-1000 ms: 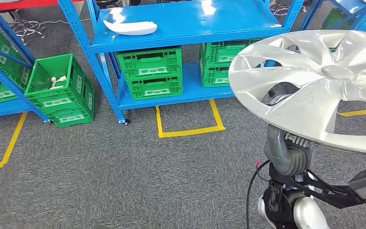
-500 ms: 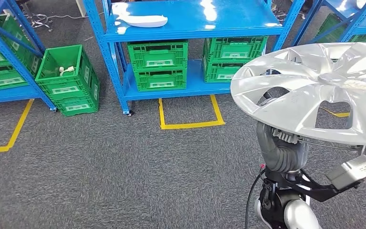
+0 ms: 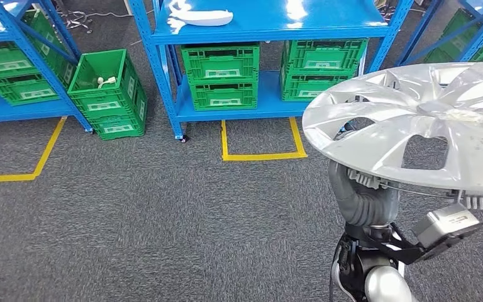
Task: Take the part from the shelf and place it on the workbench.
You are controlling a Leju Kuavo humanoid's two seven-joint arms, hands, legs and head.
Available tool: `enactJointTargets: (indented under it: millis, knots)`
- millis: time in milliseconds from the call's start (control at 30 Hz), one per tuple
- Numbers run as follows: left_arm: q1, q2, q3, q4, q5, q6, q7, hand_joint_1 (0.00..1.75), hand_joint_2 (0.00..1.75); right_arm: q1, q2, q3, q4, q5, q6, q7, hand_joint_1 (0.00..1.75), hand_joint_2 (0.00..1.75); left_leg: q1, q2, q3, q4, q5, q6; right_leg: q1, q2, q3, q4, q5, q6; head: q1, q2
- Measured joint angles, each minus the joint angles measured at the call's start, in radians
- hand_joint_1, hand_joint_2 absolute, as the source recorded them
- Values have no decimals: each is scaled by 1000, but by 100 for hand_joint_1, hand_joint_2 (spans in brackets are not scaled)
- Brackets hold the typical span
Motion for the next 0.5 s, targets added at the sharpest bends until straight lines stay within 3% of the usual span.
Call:
enactJointTargets:
  millis: [67,100,133,200,267,333,367,433,500]
  knots:
    - [1,0,-2,0,-3,0,1,0,175,-1,0,3,1,6,2,2,175,175,8,2,-27,82,-23,-9,2,-23,-10,6,3,1,-3,0]
    - [2,0,-4,0,-5,0,1,0,175,-1,0,4,1,11,4,3,175,175,9,6,-12,66,-4,-11,2,-34,-13,9,3,3,-4,0]
    - [3,0,-6,0,-6,1,1,0,175,-2,0,6,1,14,5,4,175,175,11,16,22,11,29,-11,2,-45,-15,13,2,4,-5,0]
    - [3,2,-10,0,-8,1,1,0,175,-6,0,9,1,19,6,4,175,175,5,72,101,-126,78,-5,4,-63,-17,21,-1,11,-7,0]
    - [2,3,-13,0,-8,2,0,0,175,-9,0,14,0,23,6,5,175,175,-5,114,130,-191,86,9,9,-82,-18,25,-1,21,-6,0]
    - [2,4,-16,0,-8,2,1,0,175,-12,0,19,0,28,8,4,175,175,-8,97,123,-196,88,27,11,-105,-16,26,0,31,-4,0]
    - [2,4,-16,0,-9,2,1,0,175,-15,1,22,-1,31,8,4,175,175,-7,82,121,-199,91,35,9,-103,-17,29,-7,37,-4,0]
    - [0,5,-16,0,-10,2,2,0,175,-18,1,27,-2,35,10,4,175,175,-3,51,117,-203,101,52,5,-59,-39,87,-53,46,4,0]
    - [-1,5,-17,0,-12,2,3,0,175,-18,1,32,-3,38,14,4,175,175,-4,20,112,-203,108,62,3,-1,-95,224,-126,48,18,0]
